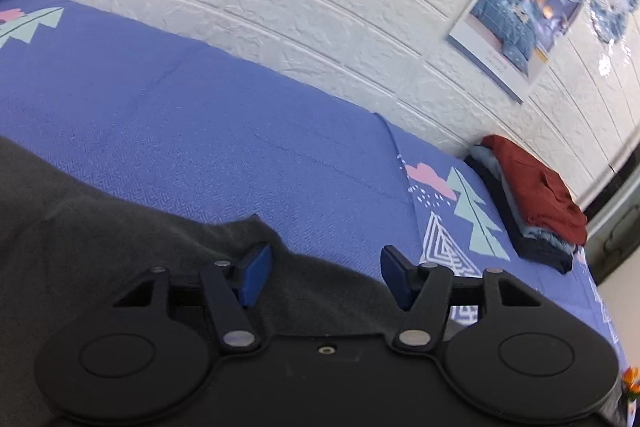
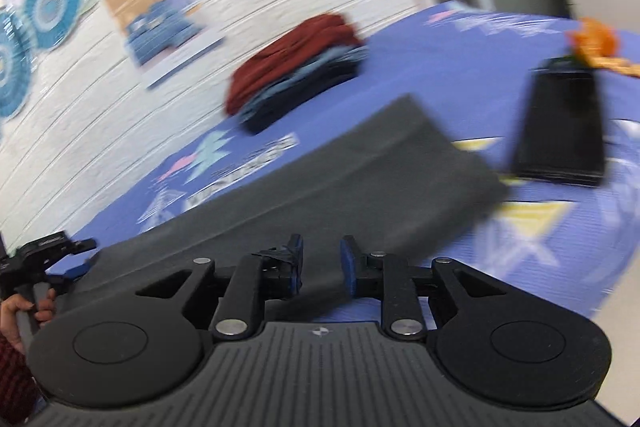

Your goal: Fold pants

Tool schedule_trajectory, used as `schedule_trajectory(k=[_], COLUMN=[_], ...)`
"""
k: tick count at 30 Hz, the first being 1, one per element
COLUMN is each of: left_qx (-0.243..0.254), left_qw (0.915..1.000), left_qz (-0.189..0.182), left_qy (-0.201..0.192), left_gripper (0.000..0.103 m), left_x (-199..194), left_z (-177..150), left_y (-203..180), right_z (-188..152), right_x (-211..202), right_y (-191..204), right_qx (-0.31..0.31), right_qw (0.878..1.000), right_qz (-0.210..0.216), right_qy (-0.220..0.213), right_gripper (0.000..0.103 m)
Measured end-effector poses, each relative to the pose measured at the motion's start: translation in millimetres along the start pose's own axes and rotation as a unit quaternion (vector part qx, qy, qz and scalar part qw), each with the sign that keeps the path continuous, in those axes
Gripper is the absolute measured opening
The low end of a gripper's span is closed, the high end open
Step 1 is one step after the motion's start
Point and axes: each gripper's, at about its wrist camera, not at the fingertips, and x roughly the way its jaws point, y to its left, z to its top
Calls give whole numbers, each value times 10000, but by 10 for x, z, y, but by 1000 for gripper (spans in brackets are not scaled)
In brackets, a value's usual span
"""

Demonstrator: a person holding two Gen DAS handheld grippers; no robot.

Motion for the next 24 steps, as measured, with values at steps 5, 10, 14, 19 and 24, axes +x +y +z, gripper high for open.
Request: schedule_trajectory(k=[5,10,14,19,24], left_qx=[269,783,1142,1775,2244], left_qw=[9987,9932,9858,9699,9551], left_qz=[-420,-855,-1173,-1409,-1565], left_qy=[-35,106,371,888,1135], left_gripper=[89,73,50,37,35], left_x=[-241,-446,-476,-369,-255], left_z=[-41,-282,-519,-923,-1398], left_y=[-346,-658,-880,-1221,-1480], right_z=[-72,-25,38,85,111], right_x=[-73,20,171,219,149], right_y=[-152,-210,-279,-334,-363], right_qx=[691,1081,1351,1458,1410], right_qw=[9971,9916,9866,9838,9856], right_qz=[-301,-542,-580,-640,-537], right_qy=[-106,-468,-708,-818,-763], right_gripper=[78,78,80,56,23])
